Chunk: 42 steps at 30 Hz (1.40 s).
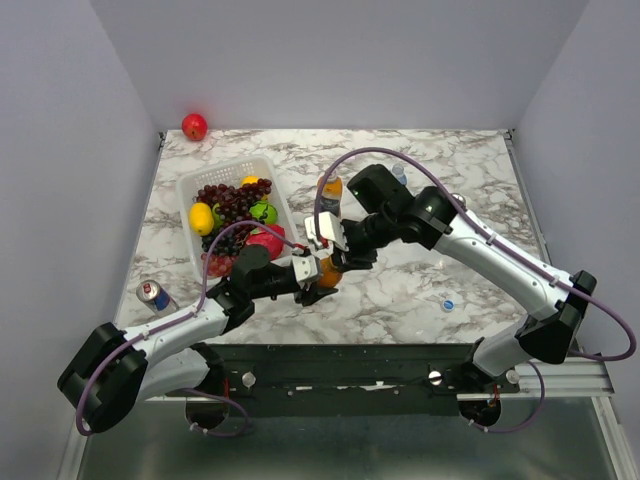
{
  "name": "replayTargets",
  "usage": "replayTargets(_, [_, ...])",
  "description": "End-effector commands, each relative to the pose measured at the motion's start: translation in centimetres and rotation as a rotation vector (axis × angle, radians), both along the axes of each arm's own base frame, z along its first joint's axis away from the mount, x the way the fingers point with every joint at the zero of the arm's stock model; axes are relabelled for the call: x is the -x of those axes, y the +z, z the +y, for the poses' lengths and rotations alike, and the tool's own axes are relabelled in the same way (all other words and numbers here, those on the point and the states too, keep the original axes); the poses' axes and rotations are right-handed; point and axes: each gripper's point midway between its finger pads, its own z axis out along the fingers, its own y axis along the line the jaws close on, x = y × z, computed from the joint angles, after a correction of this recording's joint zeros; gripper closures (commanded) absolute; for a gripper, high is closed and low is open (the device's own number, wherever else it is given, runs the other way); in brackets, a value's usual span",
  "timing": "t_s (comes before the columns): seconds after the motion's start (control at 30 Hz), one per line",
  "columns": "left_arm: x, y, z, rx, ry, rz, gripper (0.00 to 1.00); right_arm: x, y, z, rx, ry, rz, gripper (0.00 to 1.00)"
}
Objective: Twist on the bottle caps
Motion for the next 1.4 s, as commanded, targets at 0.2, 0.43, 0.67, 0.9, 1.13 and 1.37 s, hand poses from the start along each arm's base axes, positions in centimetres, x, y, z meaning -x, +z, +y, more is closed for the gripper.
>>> replayTargets(0.2, [-3.0,4.4,0.1,0.106,0.143,-0.1,1.0,0.7,-3.5,-1.2,0.13,-0.198,0.169,0.55])
replayTargets(0.43, [-2.5,2.7,0.5,0.07,0.141,-0.066,1.0,0.2,-3.6,-1.2,0.156,-0.202,0.162,0.48])
replayTargets(0.67, [-1.2,1.5,0.4,0.037,0.073,-0.044,1.0,-0.5,-1.3,-1.0,0.113,-0.209,0.102,0.34])
replayTargets(0.9, [-1.0,1.4,-0.2,0.026,0.033,-0.044,1.0,-0.8,0.1,-1.4,0.132,-0.204,0.078,0.29])
replayTargets(1.13, [-0.7,2.1,-0.5,0.04,0.009,-0.022,1.0,-1.7,2.7,-4.9,0.09,-0.221,-0.02,0.18])
replayTargets(1.37, [0.7,2.2,-1.0,0.05,-0.085,0.07,1.0,-0.8,6.8,-2.0,-0.162,-0.036,-0.106,0.05])
